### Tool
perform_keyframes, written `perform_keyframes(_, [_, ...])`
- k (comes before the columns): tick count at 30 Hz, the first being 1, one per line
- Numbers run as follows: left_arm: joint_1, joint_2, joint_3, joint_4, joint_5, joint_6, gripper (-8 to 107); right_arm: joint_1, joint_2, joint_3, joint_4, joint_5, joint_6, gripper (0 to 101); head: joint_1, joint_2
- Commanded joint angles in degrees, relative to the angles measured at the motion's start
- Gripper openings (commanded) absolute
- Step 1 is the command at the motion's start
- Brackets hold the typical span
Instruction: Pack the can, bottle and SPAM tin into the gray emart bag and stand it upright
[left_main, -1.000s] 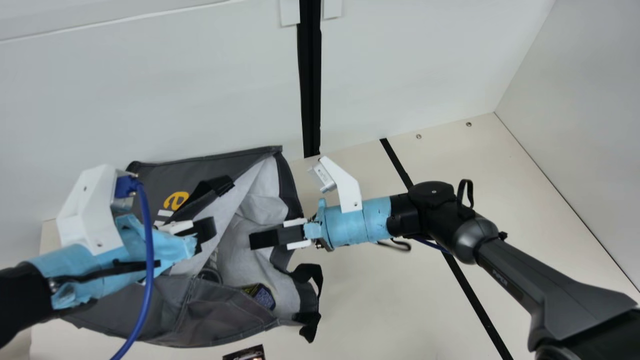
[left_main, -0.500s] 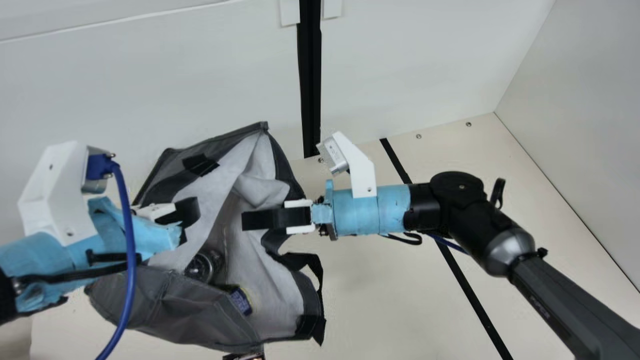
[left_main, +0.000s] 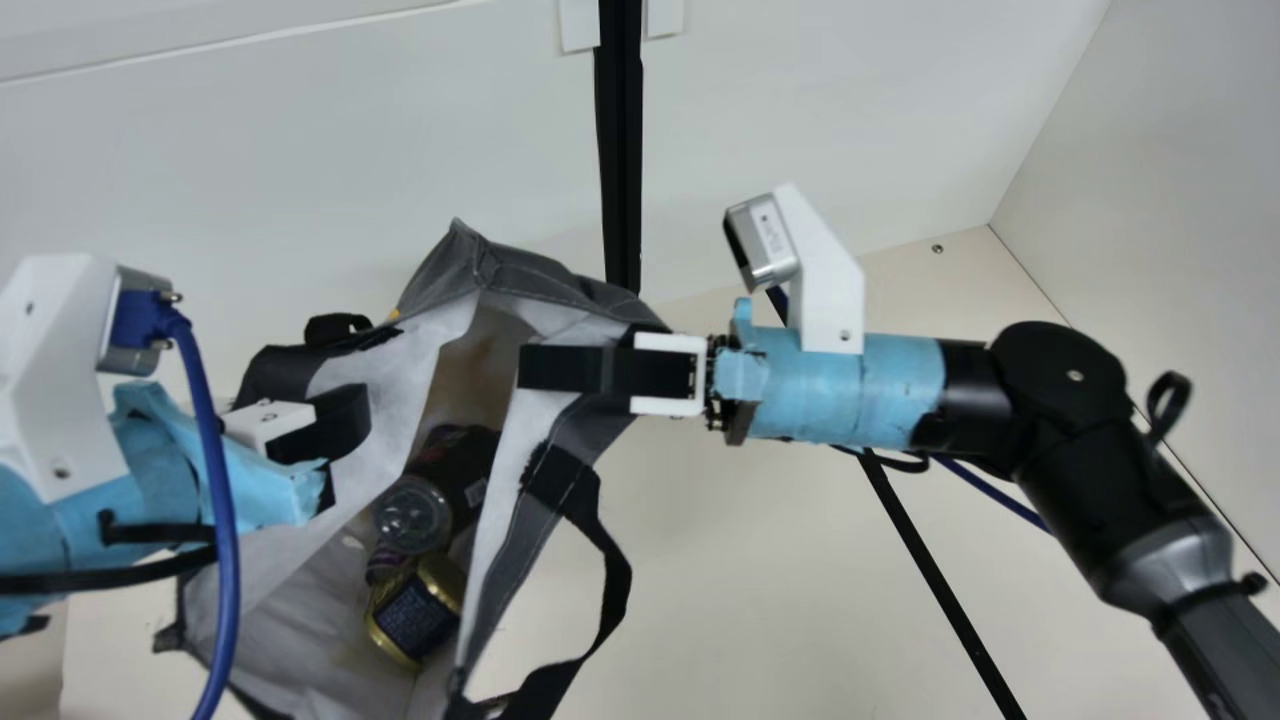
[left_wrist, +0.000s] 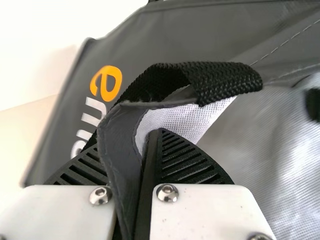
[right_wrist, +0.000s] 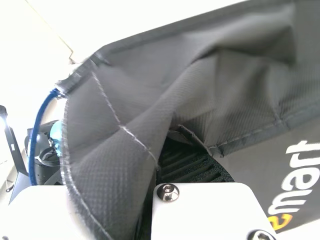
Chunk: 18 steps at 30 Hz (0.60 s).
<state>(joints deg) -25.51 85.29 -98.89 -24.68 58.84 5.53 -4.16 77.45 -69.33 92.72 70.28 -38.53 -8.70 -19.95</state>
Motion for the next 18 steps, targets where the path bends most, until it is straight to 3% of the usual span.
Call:
perform_keyframes(1, [0.0, 0.4, -2.6, 0.2, 2.8, 0.2, -8, -0.7, -1.6, -0.4, -0.6, -0.4, 1.7, 0, -1.3, 0.0])
perform_keyframes(9, [-1.3, 2.1, -11.5, 1.3, 11.1, 0.9, -8, -3.6, -6.1, -2.7, -1.4, -0.4, 6.9, 0, -1.3, 0.0])
perform_keyframes(18, [-5.9, 0.7, -8.7, 2.8, 11.1, 2.2, -8, -6.0, -10.0, -5.0, -3.0, -0.4, 11.8, 0, -1.3, 0.0])
